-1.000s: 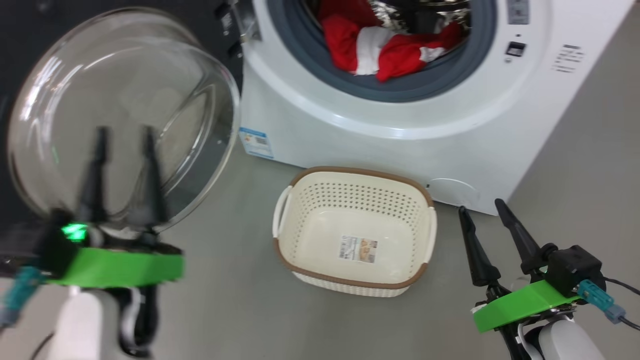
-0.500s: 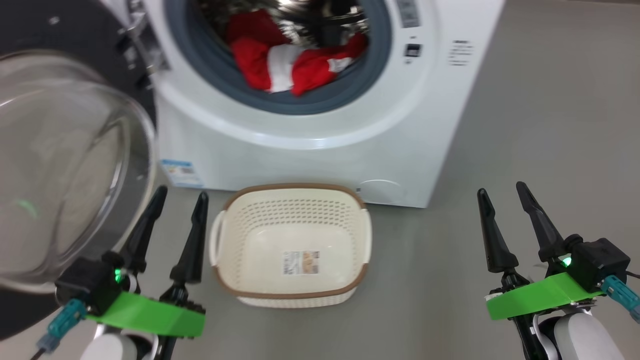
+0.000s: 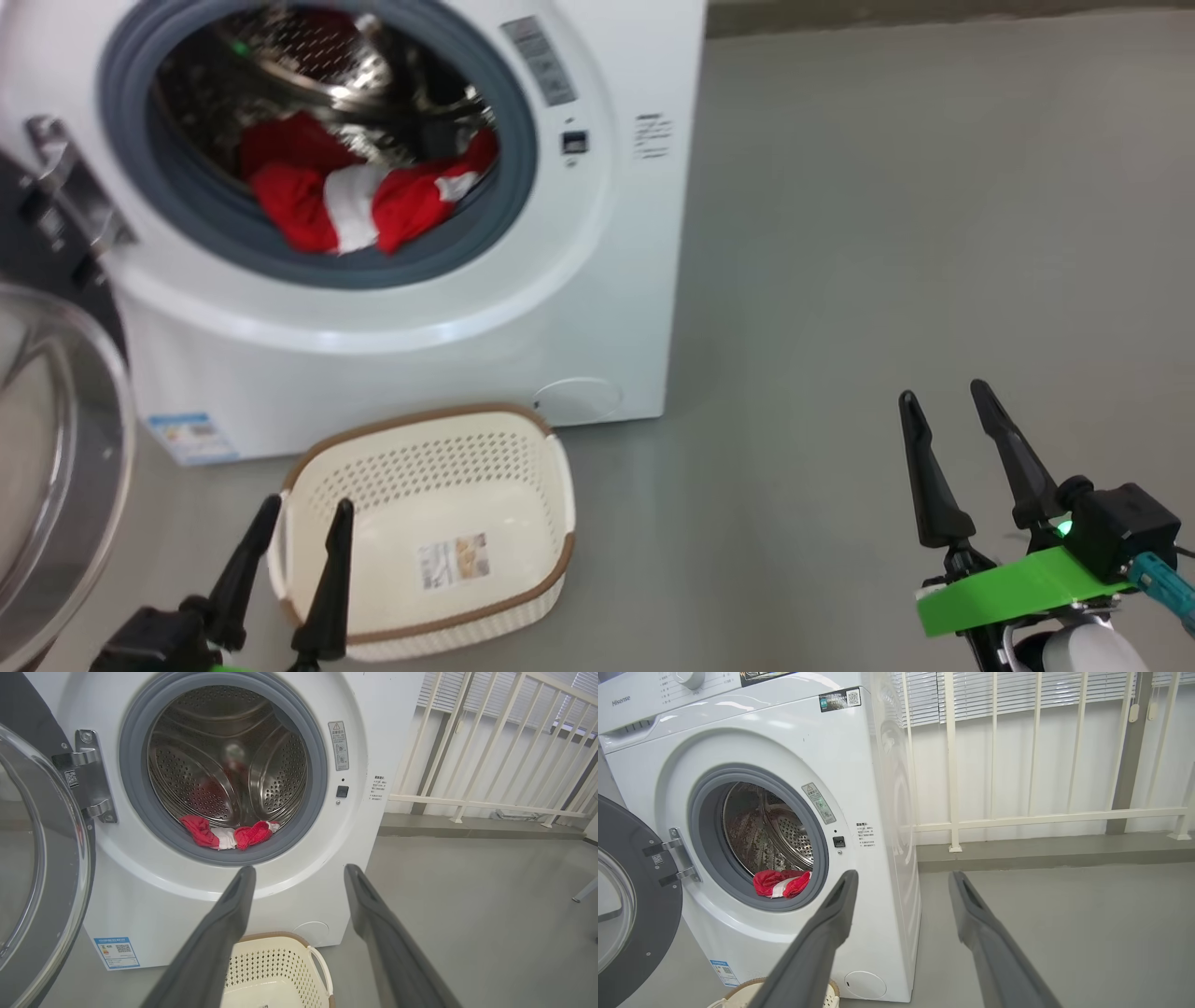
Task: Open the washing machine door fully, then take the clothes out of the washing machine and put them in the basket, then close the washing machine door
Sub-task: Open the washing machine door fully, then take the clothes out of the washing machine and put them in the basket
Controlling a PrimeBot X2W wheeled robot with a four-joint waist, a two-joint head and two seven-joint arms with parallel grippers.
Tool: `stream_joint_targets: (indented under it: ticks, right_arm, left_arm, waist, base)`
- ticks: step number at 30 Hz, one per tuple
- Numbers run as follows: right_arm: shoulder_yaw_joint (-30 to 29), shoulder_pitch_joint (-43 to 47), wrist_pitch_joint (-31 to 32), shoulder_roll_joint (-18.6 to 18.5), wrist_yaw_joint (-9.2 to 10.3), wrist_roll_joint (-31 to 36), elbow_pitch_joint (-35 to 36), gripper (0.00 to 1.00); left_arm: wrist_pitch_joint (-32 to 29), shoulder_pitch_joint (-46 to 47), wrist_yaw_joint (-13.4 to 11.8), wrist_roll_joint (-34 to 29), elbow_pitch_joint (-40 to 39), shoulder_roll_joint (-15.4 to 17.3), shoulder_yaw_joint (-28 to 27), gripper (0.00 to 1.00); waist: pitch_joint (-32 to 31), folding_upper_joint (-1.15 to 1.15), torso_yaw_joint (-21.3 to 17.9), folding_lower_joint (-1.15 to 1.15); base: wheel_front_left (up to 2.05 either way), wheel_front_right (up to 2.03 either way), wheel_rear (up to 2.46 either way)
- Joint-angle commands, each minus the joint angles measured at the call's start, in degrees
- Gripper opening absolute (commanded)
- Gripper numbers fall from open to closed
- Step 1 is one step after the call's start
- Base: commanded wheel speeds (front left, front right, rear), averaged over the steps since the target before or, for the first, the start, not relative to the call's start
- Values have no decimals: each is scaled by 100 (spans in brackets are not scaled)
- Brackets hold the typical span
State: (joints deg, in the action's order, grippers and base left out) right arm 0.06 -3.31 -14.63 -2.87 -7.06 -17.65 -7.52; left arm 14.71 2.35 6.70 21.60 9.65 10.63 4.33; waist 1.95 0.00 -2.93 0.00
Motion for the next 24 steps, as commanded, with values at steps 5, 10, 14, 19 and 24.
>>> stream_joint_targets:
  ticks: [5,10,14,19,24]
  right_arm:
    - [111,72,-37,0,-43,20,212,100]
    - [81,258,-37,0,-43,130,238,100]
    - [-28,315,-37,0,-43,165,267,100]
    - [-102,311,-37,0,-43,163,321,100]
    - [-164,317,-37,0,-43,150,345,100]
  left_arm:
    - [29,-46,-35,-69,-145,-70,-296,100]
    - [29,-190,30,-45,-200,-76,-282,100]
    - [29,-243,53,-166,-289,-4,-304,100]
    - [29,-226,65,-188,-405,-60,-460,100]
    - [29,-220,56,-299,-421,-140,-670,100]
  waist:
    - [-363,0,-390,0]
    - [-428,0,-373,0]
    - [-403,0,-339,0]
    - [-331,0,-289,0]
    - [-291,0,-248,0]
  base:
    - [0,0,0]
    - [0,0,0]
    - [0,0,0]
    - [0,0,0]
    - [0,0,0]
